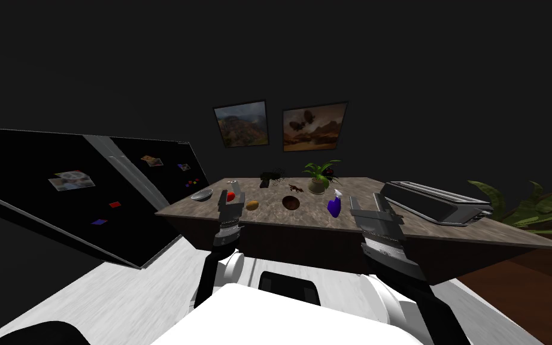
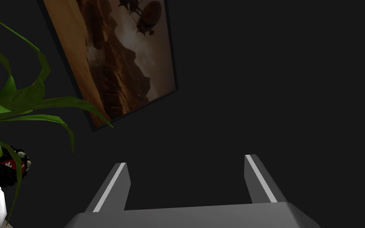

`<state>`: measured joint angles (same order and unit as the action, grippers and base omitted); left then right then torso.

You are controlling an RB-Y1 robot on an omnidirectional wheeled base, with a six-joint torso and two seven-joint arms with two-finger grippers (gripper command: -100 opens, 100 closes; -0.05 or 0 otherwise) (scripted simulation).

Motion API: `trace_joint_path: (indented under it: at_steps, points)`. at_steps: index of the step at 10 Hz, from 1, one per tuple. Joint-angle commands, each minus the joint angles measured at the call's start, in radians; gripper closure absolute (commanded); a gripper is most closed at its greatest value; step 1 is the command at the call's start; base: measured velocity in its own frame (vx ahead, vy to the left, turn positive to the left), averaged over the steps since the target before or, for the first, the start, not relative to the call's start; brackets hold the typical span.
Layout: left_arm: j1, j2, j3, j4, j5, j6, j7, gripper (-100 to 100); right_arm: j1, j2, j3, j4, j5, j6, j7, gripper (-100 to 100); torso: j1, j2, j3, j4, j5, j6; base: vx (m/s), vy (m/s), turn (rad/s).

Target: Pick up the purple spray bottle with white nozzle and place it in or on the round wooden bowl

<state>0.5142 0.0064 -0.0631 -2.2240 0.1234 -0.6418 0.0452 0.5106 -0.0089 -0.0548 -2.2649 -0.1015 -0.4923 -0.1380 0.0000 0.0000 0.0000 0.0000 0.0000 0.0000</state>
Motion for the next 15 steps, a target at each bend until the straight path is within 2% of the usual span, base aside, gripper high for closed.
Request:
trace_joint_path:
  at_steps: [1,6,15]
  points:
    - [0.0,0.0,0.0,0.0,0.0,0.0,0.0,0,-0.004,-0.03,-0.001,0.004,-0.007,0.01,-0.007,-100,0.0,0.0,0.0,0.0,0.0,0.0,0.0,0.0,0.0]
    - [0.0,0.0,0.0,0.0,0.0,0.0,0.0,0,-0.031,-0.111,-0.011,0.032,-0.061,0.09,-0.062,-100,-0.002,-0.001,-0.001,0.0,0.0,0.0,0.011,-0.019,-0.009]
    - [0.0,0.0,0.0,0.0,0.0,0.0,0.0,0,-0.107,-0.149,-0.041,0.114,-0.216,0.319,-0.221,-100,-0.003,-0.001,-0.001,0.0,-0.001,0.0,0.014,-0.039,-0.017]
